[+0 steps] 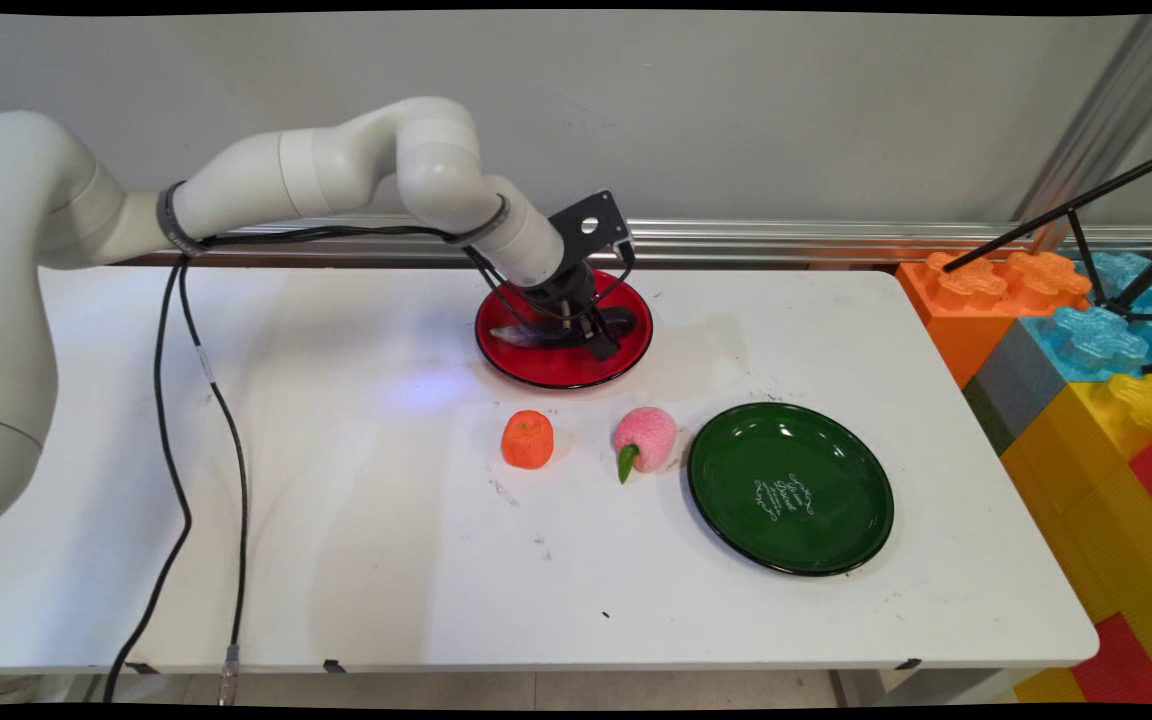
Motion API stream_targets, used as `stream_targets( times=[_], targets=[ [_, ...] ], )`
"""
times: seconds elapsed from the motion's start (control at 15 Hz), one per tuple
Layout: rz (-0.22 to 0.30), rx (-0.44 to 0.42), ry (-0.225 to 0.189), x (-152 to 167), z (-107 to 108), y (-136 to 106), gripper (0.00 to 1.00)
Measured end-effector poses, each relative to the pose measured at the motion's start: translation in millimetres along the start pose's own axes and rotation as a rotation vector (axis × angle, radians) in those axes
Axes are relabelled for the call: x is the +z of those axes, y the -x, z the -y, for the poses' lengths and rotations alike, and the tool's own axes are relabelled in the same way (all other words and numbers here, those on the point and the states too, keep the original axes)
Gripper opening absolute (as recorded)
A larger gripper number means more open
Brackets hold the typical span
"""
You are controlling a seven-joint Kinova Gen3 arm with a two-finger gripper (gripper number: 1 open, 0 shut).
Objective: Pick up the eggplant from the red plate, then place the picked object on the table
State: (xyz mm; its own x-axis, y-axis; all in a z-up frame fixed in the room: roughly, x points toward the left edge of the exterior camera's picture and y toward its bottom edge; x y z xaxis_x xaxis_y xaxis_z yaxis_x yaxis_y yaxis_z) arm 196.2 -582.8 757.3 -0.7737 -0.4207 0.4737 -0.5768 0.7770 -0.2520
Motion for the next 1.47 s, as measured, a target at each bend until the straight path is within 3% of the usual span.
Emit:
stream_targets(
  times=[0.27,0.33,1.07,1.47],
  targets=[
    [-0.009,0.006,-0.001,5,-3,-3,1.00],
    [-0.011,0.009,-0.002,5,-3,-3,0.00],
    [-0.003,0.019,-0.006,3,-9,-3,0.00],
    [-0.011,0.025,-0.016,-14,-11,-12,0.00]
  ],
)
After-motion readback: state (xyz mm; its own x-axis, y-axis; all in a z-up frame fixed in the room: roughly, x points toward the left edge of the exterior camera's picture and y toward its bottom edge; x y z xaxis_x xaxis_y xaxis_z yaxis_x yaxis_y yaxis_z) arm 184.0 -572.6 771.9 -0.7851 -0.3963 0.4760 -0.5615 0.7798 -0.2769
